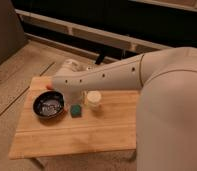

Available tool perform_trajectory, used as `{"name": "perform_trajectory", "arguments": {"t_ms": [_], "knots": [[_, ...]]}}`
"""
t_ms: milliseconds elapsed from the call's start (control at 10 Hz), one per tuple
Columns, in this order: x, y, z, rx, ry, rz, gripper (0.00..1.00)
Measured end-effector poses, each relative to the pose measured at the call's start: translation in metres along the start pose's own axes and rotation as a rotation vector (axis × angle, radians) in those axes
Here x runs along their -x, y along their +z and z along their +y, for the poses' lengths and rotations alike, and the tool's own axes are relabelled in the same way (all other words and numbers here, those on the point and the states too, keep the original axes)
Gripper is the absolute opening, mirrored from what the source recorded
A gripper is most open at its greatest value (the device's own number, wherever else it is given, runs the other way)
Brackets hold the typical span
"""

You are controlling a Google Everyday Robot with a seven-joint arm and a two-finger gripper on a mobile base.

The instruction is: Place the white sponge in the ceramic bowl

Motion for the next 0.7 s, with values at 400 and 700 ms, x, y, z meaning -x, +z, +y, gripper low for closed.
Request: {"name": "perform_trajectory", "arguments": {"t_ms": [400, 700], "knots": [[0.002, 0.006, -0.003, 0.036, -0.004, 0.01, 0.65], [0.005, 0.013, -0.007, 0.019, 0.016, 0.027, 0.65]]}}
